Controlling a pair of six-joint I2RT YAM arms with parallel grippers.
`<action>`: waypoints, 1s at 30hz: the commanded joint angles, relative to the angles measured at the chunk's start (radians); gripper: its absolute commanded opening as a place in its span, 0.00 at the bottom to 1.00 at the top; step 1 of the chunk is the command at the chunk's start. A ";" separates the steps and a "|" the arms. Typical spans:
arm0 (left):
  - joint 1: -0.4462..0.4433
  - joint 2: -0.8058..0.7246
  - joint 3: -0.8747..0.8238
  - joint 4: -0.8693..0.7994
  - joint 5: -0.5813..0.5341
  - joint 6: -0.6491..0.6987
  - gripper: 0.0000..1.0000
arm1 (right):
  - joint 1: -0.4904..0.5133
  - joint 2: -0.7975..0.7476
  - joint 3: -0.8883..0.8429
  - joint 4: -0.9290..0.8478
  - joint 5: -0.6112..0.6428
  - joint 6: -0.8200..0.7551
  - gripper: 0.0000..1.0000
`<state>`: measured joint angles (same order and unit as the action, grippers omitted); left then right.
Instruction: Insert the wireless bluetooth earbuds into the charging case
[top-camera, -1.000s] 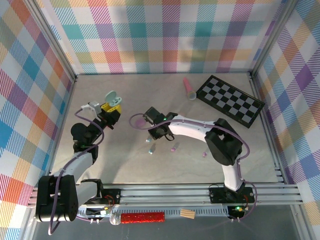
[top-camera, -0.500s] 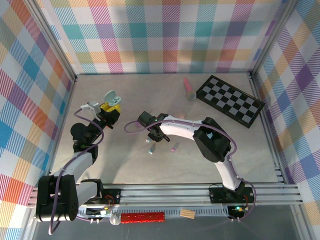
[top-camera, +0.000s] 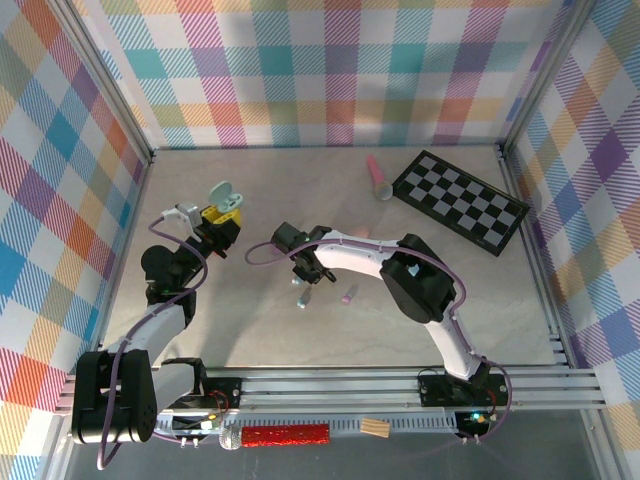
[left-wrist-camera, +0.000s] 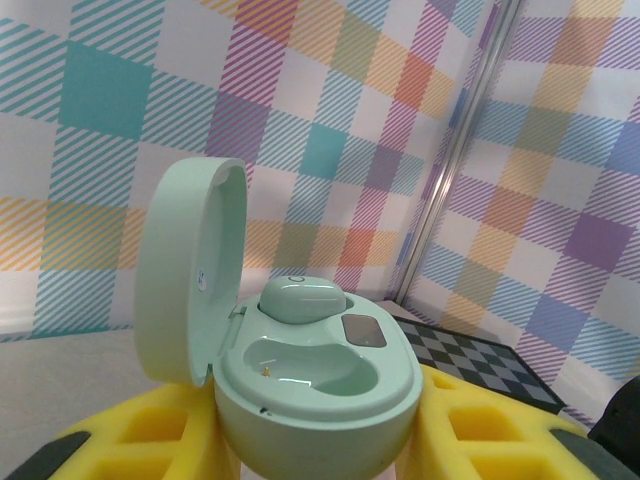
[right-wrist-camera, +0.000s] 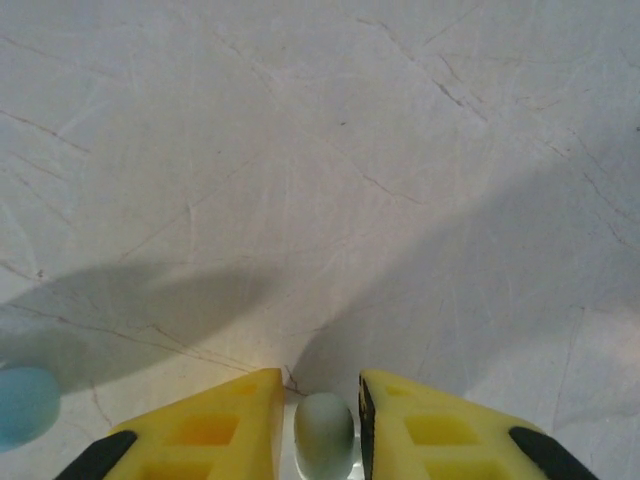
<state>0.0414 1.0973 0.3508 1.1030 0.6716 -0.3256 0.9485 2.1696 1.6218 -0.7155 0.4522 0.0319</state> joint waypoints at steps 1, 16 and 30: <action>0.015 -0.018 0.030 0.030 0.028 0.004 0.37 | 0.003 0.015 0.023 -0.039 0.000 -0.003 0.24; 0.010 -0.029 0.029 0.014 0.035 0.023 0.37 | -0.051 -0.172 -0.092 0.055 -0.154 0.098 0.19; -0.212 -0.068 0.063 -0.249 -0.100 0.302 0.37 | -0.233 -0.603 -0.345 0.344 -0.667 0.332 0.19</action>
<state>-0.1287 1.0367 0.3790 0.8875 0.6106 -0.1204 0.7383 1.6283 1.2961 -0.4747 -0.0296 0.2764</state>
